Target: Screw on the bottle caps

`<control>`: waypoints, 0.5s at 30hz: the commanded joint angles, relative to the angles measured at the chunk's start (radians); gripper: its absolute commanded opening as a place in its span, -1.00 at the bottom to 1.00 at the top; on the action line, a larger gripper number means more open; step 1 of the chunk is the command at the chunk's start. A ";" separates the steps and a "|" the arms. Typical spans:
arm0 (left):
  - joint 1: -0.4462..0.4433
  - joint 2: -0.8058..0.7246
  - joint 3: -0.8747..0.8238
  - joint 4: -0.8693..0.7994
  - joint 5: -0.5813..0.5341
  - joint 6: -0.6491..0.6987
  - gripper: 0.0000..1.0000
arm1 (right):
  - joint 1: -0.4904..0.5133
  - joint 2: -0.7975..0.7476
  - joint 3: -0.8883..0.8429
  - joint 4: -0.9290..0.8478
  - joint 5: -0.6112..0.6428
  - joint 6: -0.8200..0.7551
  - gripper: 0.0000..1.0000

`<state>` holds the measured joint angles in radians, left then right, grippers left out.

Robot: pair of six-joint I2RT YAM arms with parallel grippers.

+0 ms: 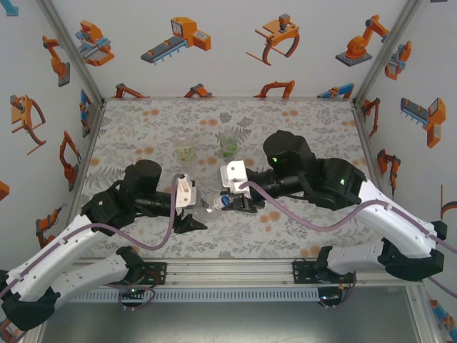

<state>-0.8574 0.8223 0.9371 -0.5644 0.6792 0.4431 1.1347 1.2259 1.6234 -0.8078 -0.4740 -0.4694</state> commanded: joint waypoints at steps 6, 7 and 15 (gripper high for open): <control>-0.003 -0.014 0.040 0.002 -0.021 -0.002 -1.00 | 0.010 0.010 -0.011 0.028 0.085 0.189 -0.79; -0.003 -0.012 0.040 0.004 -0.031 -0.003 -1.00 | 0.009 0.010 -0.021 0.049 0.110 0.256 -0.85; -0.003 0.000 0.025 0.042 -0.114 -0.005 -1.00 | 0.008 0.025 -0.107 0.129 0.474 1.184 -1.00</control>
<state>-0.8558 0.8238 0.9386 -0.6029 0.5602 0.4419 1.1378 1.2255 1.5536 -0.7235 -0.1860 0.2329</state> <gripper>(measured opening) 0.551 0.327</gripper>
